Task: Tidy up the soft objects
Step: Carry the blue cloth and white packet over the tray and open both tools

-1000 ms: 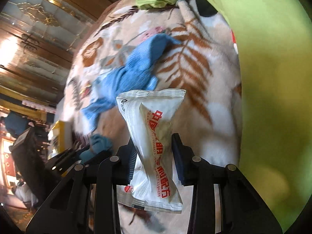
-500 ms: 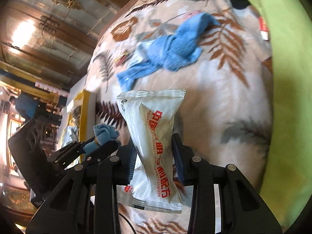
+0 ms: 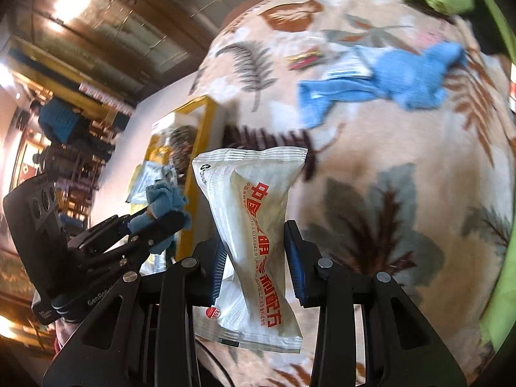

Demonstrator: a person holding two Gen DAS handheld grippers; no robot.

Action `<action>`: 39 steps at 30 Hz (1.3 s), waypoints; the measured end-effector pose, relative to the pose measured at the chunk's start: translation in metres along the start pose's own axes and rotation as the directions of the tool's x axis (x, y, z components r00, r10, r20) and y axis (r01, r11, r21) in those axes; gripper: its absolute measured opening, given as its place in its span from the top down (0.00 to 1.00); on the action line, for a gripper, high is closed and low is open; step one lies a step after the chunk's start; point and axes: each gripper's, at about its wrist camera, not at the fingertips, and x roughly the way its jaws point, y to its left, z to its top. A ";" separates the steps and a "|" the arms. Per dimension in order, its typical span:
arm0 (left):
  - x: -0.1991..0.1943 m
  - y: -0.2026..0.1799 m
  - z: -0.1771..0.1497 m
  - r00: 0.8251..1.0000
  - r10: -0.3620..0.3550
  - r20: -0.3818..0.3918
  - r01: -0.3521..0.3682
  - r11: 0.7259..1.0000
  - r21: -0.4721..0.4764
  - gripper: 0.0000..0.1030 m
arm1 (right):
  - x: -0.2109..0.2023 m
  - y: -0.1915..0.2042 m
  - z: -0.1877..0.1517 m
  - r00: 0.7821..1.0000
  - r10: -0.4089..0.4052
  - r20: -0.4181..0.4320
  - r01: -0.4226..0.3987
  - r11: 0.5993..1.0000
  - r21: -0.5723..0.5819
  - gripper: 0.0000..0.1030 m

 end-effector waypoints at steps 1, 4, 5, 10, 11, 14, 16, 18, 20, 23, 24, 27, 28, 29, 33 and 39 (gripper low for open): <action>-0.002 0.006 -0.001 1.000 0.007 0.003 -0.007 1.000 -0.012 0.67 | 0.004 0.005 0.002 1.000 0.002 -0.006 -0.002 1.000 -0.006 0.67; -0.009 0.028 -0.001 0.999 0.031 0.013 -0.031 0.998 -0.062 0.67 | 0.014 0.024 0.007 1.000 0.012 -0.020 -0.012 0.999 -0.034 0.67; -0.010 0.034 0.000 0.999 0.038 0.014 -0.037 0.996 -0.077 0.67 | 0.019 0.030 0.009 1.000 0.015 -0.025 -0.016 0.999 -0.044 0.67; -0.011 0.065 0.011 0.995 0.101 0.010 -0.099 0.985 -0.142 0.67 | 0.041 0.063 0.023 0.998 0.052 -0.047 -0.055 0.997 -0.057 0.67; -0.009 0.070 0.013 0.993 0.116 0.005 -0.114 0.982 -0.147 0.67 | 0.044 0.069 0.024 0.997 0.057 -0.050 -0.060 0.997 -0.057 0.67; 0.000 0.087 0.019 0.989 0.148 -0.016 -0.149 0.975 -0.167 0.67 | 0.061 0.086 0.036 0.997 0.061 -0.056 -0.064 0.996 -0.058 0.67; 0.006 0.097 0.022 0.987 0.157 -0.028 -0.159 0.969 -0.190 0.67 | 0.073 0.095 0.042 0.997 0.047 -0.062 -0.051 0.997 -0.065 0.67; 0.011 0.105 0.025 0.986 0.160 -0.037 -0.164 0.964 -0.210 0.67 | 0.088 0.104 0.046 0.997 0.021 -0.069 -0.026 0.996 -0.083 0.67; 0.015 0.110 0.026 0.985 0.165 -0.041 -0.170 0.960 -0.223 0.67 | 0.099 0.109 0.049 0.997 0.004 -0.077 -0.011 0.996 -0.091 0.67; 0.022 0.115 0.029 0.984 0.168 -0.052 -0.175 0.956 -0.235 0.67 | 0.118 0.118 0.053 0.996 -0.023 -0.090 0.013 0.993 -0.120 0.67; 0.024 0.116 0.030 0.984 0.168 -0.053 -0.176 0.956 -0.236 0.67 | 0.124 0.122 0.053 0.995 -0.033 -0.089 0.020 0.989 -0.145 0.67; 0.027 0.118 0.032 0.984 0.169 -0.050 -0.176 0.953 -0.246 0.60 | 0.132 0.126 0.052 0.993 -0.048 -0.104 0.029 0.983 -0.180 0.65; 0.027 0.118 0.032 0.984 0.169 -0.048 -0.175 0.953 -0.247 0.54 | 0.131 0.124 0.052 0.993 -0.050 -0.104 0.031 0.984 -0.174 0.64; 0.027 0.118 0.033 0.983 0.176 -0.047 -0.182 0.952 -0.247 0.43 | 0.131 0.122 0.053 0.993 -0.046 -0.108 0.027 0.986 -0.167 0.63; 0.022 0.120 0.035 0.980 0.195 -0.031 -0.196 0.943 -0.270 0.26 | 0.123 0.116 0.057 0.996 -0.038 -0.085 0.025 0.988 -0.154 0.59; 0.009 0.122 0.034 0.977 0.210 -0.027 -0.208 0.933 -0.293 0.26 | 0.107 0.118 0.057 0.998 0.002 -0.056 -0.010 0.990 -0.142 0.51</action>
